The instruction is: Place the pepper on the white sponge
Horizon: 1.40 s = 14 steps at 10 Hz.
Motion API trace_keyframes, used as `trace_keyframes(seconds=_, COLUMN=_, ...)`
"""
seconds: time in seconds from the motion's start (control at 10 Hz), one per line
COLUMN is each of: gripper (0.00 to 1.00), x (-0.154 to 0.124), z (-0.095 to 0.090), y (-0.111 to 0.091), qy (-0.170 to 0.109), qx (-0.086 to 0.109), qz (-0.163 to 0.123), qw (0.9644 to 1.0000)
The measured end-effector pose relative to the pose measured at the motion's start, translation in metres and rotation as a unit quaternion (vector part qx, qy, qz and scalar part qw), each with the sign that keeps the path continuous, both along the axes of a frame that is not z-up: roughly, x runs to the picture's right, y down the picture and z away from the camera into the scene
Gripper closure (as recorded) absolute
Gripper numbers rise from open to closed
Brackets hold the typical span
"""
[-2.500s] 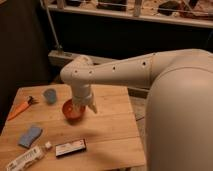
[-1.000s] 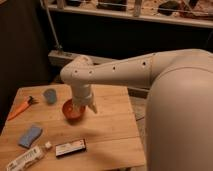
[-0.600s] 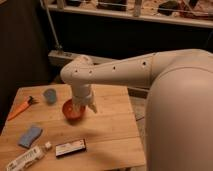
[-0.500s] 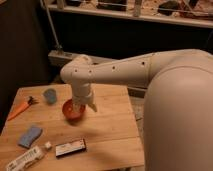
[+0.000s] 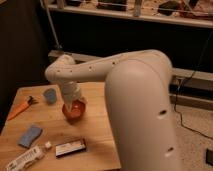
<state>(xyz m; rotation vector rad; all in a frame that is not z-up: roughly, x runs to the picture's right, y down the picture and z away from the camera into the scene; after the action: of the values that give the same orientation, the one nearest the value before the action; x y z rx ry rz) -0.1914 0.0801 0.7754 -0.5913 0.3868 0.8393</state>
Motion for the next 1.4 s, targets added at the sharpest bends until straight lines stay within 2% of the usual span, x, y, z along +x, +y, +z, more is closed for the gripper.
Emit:
trace_keyframes(seconds=0.1, gripper=0.35, x=-0.026, z=0.007, y=-0.004, qy=-0.028, qx=0.003, qz=-0.039, qw=0.9989)
trace_keyframes(seconds=0.2, gripper=0.35, x=-0.051, z=0.01, y=-0.008, qy=-0.055, qx=0.007, qz=-0.069, qw=0.9961)
trace_keyframes(seconds=0.3, gripper=0.35, x=-0.099, z=0.01, y=-0.014, qy=-0.107, qx=0.014, qz=-0.126, qw=0.9862)
trace_keyframes(seconds=0.4, gripper=0.35, x=-0.121, z=0.009, y=-0.016, qy=-0.13, qx=0.018, qz=-0.153, qw=0.9796)
trace_keyframes(seconds=0.5, gripper=0.35, x=-0.146, z=0.008, y=-0.016, qy=-0.16, qx=0.018, qz=-0.184, qw=0.9696)
trace_keyframes(seconds=0.6, gripper=0.35, x=-0.17, z=0.006, y=-0.013, qy=-0.196, qx=0.016, qz=-0.215, qw=0.9566)
trace_keyframes(seconds=0.7, gripper=0.35, x=-0.183, z=0.005, y=-0.012, qy=-0.216, qx=0.015, qz=-0.231, qw=0.9485)
trace_keyframes(seconds=0.8, gripper=0.35, x=-0.2, z=0.004, y=-0.009, qy=-0.242, qx=0.013, qz=-0.252, qw=0.9369)
trace_keyframes(seconds=0.9, gripper=0.35, x=-0.209, z=0.003, y=-0.007, qy=-0.257, qx=0.012, qz=-0.261, qw=0.9304)
trace_keyframes(seconds=1.0, gripper=0.35, x=-0.211, z=0.002, y=-0.007, qy=-0.261, qx=0.011, qz=-0.263, qw=0.9288)
trace_keyframes(seconds=1.3, gripper=0.35, x=-0.208, z=0.002, y=-0.004, qy=-0.261, qx=0.009, qz=-0.263, qw=0.9289)
trace_keyframes(seconds=1.4, gripper=0.35, x=-0.21, z=0.002, y=-0.001, qy=-0.266, qx=0.012, qz=-0.261, qw=0.9278)
